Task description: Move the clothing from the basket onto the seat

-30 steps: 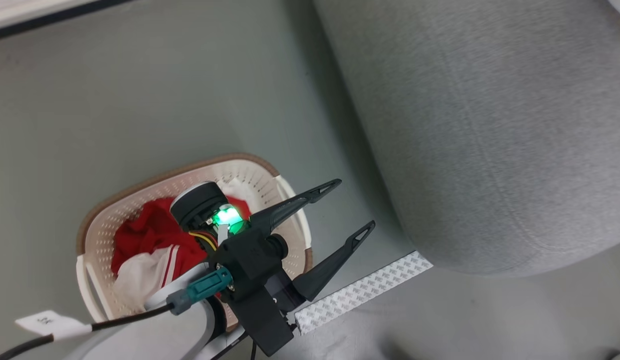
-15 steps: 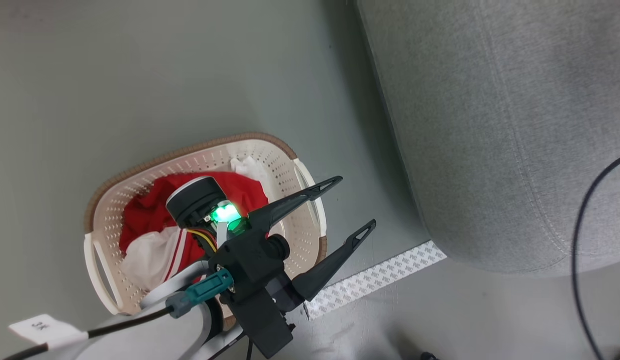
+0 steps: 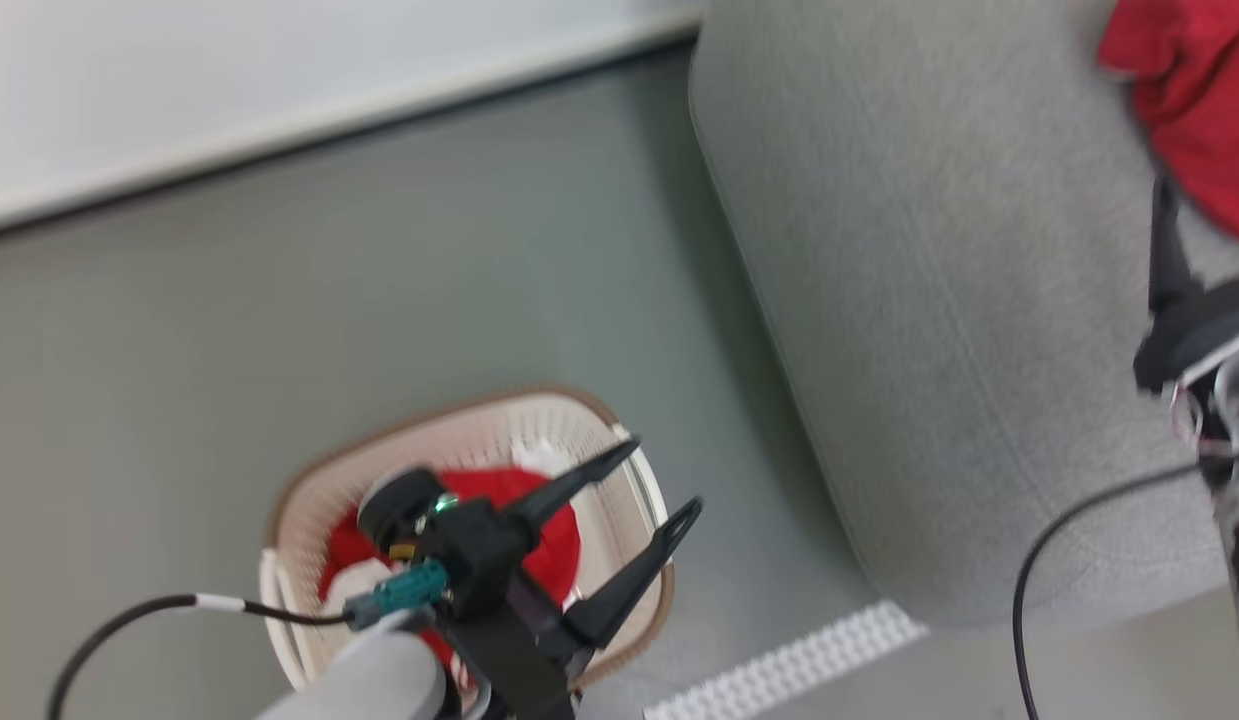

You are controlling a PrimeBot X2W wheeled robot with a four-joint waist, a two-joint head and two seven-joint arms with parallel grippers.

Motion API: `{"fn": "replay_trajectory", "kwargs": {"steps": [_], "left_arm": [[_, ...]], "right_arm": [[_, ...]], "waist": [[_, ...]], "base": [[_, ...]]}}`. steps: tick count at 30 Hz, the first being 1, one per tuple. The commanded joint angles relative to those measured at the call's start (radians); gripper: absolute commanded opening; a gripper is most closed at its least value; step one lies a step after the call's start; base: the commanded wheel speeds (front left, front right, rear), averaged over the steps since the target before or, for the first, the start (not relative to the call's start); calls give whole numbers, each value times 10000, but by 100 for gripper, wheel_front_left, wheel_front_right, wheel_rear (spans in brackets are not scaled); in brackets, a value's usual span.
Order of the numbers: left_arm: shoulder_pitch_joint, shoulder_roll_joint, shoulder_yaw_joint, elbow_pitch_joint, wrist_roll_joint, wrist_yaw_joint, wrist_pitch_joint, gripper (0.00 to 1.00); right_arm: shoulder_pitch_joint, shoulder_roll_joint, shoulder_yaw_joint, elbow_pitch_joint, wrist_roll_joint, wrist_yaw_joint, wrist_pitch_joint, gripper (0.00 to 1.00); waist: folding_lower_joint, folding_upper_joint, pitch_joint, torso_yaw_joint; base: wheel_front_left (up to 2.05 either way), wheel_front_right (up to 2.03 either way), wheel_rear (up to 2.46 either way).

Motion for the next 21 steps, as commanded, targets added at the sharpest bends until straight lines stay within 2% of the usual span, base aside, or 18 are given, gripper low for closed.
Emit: {"fn": "replay_trajectory", "kwargs": {"steps": [1, 5, 8, 14, 18, 21], "left_arm": [[350, -59, -47, 190, -72, -26, -142, 100], [929, -284, 34, 1012, -395, 193, -538, 100], [1386, -372, 255, 1522, -534, 513, -804, 100], [2314, -382, 947, 2157, -393, 1325, -1079, 100], [2983, -377, 1687, 2113, -256, 1843, -1110, 100], [3543, -346, 2272, 1944, -79, 2061, -1111, 100]], "right_arm": [[484, -110, 51, -169, 3, -6, 96, 100], [1721, -210, 158, -1368, 357, -6, 456, 100], [2743, 60, -62, -2442, 432, -6, 639, 100], [4994, 1213, -845, -4723, 294, -6, 894, 100], [6220, 1800, -854, -5842, 205, -3, 1047, 100], [6868, 2268, -921, -6566, 157, -3, 1109, 100]], "waist": [[2, 1, -1998, 647], [2, 1, -3058, 1193], [2, 1, -3717, 1607], [2, 1, -4442, 2505], [2, 1, -4751, 3017], [2, 1, -4953, 3344]], "base": [[0, 0, 0], [0, 0, 0], [0, 0, 0], [0, 0, 0], [0, 0, 0], [0, 0, 0]]}}
